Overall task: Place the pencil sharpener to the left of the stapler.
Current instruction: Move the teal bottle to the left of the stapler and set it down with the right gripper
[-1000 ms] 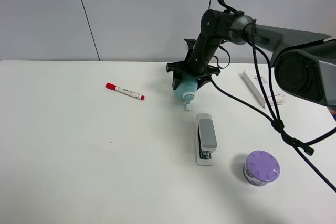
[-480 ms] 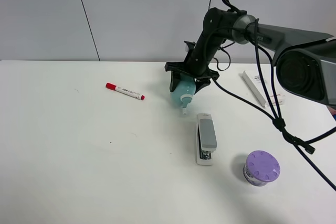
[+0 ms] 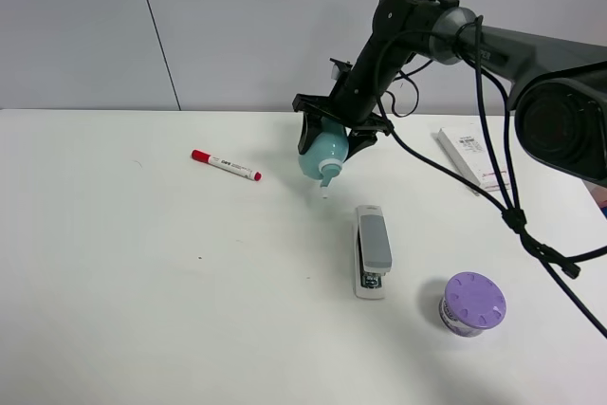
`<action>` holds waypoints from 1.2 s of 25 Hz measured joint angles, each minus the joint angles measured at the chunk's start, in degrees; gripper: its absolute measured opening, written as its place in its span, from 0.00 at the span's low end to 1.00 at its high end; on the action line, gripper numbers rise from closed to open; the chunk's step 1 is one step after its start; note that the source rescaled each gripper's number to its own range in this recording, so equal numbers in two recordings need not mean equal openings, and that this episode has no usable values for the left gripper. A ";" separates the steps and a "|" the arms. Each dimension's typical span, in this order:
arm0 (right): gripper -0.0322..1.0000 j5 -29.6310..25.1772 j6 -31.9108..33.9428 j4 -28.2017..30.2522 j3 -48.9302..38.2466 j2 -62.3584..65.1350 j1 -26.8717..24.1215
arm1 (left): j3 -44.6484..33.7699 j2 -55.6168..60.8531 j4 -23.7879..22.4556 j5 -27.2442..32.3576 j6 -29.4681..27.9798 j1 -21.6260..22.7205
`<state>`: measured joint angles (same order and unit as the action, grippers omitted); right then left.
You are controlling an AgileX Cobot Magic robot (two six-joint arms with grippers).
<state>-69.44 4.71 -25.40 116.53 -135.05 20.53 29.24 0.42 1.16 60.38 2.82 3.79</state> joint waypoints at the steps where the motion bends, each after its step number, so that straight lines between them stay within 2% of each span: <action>1: 0.03 -0.14 0.01 0.00 0.00 0.00 0.09 | 0.00 0.00 0.00 0.00 0.00 0.00; 5: 0.03 -0.27 0.01 0.10 0.00 0.20 1.66 | 0.00 0.00 0.00 0.00 0.00 0.00; 13: 0.03 -0.37 -0.01 2.44 0.00 2.51 7.87 | 0.00 0.00 0.00 0.00 0.00 0.00; 20: 0.03 -0.42 -0.06 8.25 0.00 3.85 13.32 | 0.00 0.00 0.00 0.00 0.00 0.00; 30: 0.03 -0.34 -0.58 14.56 -0.86 5.11 18.03 | 0.00 0.00 0.00 0.00 0.00 0.00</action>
<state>-69.79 4.12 -10.84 115.67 -129.94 38.56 29.24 0.42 1.16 60.38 2.82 3.79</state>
